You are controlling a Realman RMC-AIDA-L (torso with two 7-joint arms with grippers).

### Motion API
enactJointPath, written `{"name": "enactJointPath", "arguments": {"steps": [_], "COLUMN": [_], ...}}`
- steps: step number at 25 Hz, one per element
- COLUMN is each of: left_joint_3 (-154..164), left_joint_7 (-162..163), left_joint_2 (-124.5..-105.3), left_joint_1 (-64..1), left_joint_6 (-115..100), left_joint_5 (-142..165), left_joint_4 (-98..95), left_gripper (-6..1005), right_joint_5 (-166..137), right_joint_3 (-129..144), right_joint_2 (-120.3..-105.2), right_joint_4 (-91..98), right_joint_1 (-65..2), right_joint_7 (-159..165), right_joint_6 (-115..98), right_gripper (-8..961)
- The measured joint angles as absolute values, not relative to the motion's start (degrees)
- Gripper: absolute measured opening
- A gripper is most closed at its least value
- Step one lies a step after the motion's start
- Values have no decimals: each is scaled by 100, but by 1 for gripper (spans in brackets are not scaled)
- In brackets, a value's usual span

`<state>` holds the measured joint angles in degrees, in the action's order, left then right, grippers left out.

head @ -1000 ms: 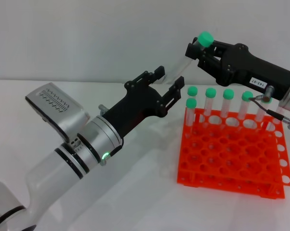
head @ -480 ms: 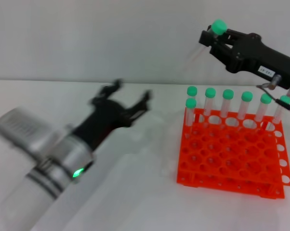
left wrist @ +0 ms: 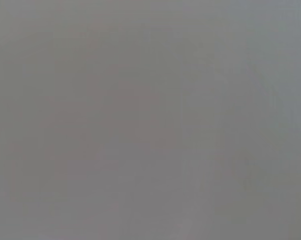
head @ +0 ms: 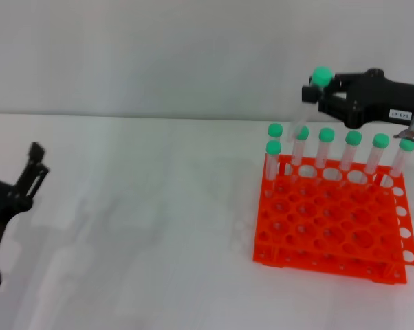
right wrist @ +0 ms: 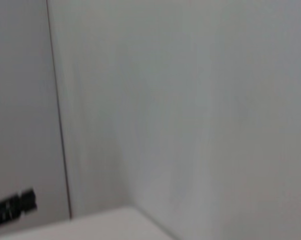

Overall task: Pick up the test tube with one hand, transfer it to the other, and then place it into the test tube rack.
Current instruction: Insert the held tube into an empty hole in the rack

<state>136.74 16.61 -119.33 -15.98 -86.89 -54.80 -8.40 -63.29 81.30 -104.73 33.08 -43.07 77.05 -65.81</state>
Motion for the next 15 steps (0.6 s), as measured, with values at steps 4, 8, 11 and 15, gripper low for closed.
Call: {"name": "enactJointPath", "arguments": {"steps": [4, 8, 11, 15], "left_joint_3": [13649, 13646, 13643, 13641], "left_joint_7": [1665, 1655, 1653, 1661], "left_joint_2": [-11935, -11940, -11944, -11942], "left_joint_1": [-1528, -1564, -1603, -1637], "left_joint_6": [-8712, -8709, -8694, -8667], "left_joint_5": [-5477, -5476, -5476, -5475], "left_joint_4": [-837, -837, -844, -850], "left_gripper": [898, 899, 899, 899], "right_joint_5": [-6970, -7330, -7431, -7550], "right_joint_3": [8130, 8130, 8130, 8133], "right_joint_2": [-10418, -10453, -10531, -10666], "right_joint_4": [3330, 3332, 3332, 3337], "right_joint_1": [-4437, -4506, -4517, -4505], "right_joint_7": [8014, 8039, 8041, 8033], "right_joint_6": [-6525, -6510, -6407, -6106], "right_gripper": [246, 251, 254, 258]}}
